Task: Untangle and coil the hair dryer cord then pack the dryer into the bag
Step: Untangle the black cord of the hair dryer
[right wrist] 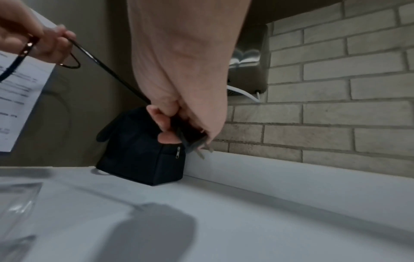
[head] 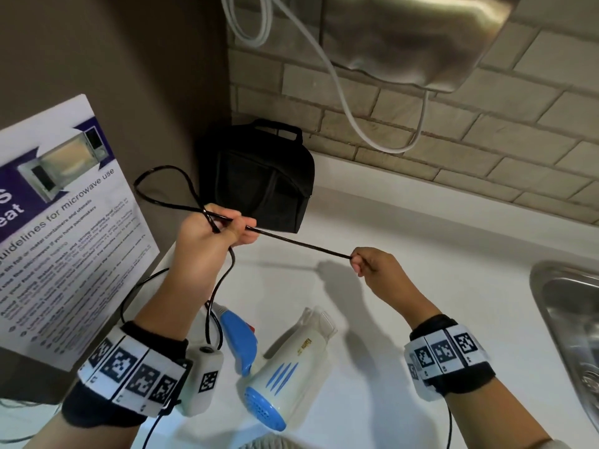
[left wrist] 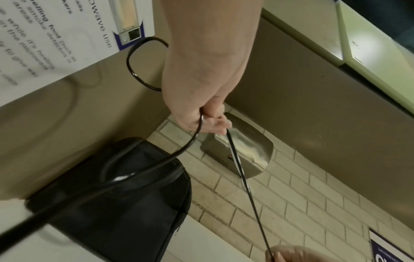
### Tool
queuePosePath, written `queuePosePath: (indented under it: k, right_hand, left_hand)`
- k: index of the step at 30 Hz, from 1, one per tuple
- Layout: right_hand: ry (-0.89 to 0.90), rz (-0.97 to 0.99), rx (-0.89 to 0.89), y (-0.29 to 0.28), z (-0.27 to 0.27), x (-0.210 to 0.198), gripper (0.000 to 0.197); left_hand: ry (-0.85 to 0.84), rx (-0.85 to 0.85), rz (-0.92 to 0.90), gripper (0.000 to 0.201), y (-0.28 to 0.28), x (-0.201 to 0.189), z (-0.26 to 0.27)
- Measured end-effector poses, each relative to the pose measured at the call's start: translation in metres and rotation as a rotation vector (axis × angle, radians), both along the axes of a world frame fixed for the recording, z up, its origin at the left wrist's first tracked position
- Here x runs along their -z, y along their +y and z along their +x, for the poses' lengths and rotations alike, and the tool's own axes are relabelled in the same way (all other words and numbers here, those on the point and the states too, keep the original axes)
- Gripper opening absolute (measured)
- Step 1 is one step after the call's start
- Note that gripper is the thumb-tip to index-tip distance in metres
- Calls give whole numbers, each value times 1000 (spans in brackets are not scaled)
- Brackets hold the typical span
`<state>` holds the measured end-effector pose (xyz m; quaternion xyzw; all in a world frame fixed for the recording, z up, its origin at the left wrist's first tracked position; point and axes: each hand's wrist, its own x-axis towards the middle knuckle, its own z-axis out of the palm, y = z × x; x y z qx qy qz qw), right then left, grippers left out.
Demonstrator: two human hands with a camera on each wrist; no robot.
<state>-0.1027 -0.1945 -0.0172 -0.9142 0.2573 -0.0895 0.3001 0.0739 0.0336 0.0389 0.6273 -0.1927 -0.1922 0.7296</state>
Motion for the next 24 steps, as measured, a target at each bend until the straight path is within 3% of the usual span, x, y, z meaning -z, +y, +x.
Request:
queuePosePath:
  k: [5,9,13,15,20,24]
  right_hand:
    - [36,-28,140,-29,-18,15,32]
    - [78,-45,276,-50,-40,25,29]
    - [176,-26,430,-61,-54,36,25]
    - [224,-37,477,-62,-59,43,20]
    - [265,-55,506,-58,-63,63,14]
    - [265,-69,499,-52,-61,71,13]
  left_hand:
    - [196,131,152,8,-4,27,7]
    - [275,179,318,18,1,50,17]
    - [197,225,495,11,-3,68,17]
    - [130,281,570,18,-5,79,19]
    - [-94,356,800,39,-14,101,21]
    - [-213,369,957,33,-16,114,25]
